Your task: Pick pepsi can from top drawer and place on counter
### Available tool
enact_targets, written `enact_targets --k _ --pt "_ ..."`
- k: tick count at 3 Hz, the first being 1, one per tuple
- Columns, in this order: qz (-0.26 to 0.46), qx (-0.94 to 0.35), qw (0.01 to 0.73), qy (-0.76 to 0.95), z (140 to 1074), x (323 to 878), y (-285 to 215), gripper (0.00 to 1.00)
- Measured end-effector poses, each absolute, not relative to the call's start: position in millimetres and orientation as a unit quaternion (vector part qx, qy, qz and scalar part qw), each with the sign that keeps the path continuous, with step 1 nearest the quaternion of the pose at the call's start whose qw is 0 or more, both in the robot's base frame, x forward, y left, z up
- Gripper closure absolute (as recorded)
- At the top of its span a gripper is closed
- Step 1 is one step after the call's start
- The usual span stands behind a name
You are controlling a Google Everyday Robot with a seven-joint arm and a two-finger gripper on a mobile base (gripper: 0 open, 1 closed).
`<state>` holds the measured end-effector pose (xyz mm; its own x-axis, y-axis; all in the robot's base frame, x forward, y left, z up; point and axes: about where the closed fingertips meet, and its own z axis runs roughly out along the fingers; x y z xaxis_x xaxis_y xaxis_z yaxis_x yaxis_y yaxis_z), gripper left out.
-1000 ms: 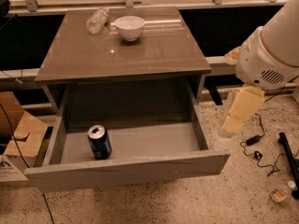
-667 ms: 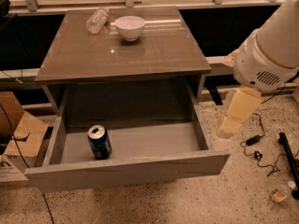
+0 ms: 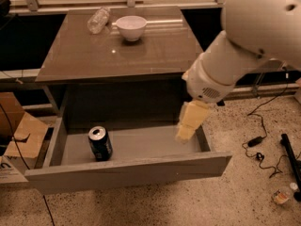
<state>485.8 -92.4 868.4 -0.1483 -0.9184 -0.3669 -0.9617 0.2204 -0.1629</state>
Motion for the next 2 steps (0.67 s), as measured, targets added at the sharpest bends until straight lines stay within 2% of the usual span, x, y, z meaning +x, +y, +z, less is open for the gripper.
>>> enact_targets --k 2 --pt "0.127 -0.659 0.192 0.716 799.6 511.8 -18.3 0.0"
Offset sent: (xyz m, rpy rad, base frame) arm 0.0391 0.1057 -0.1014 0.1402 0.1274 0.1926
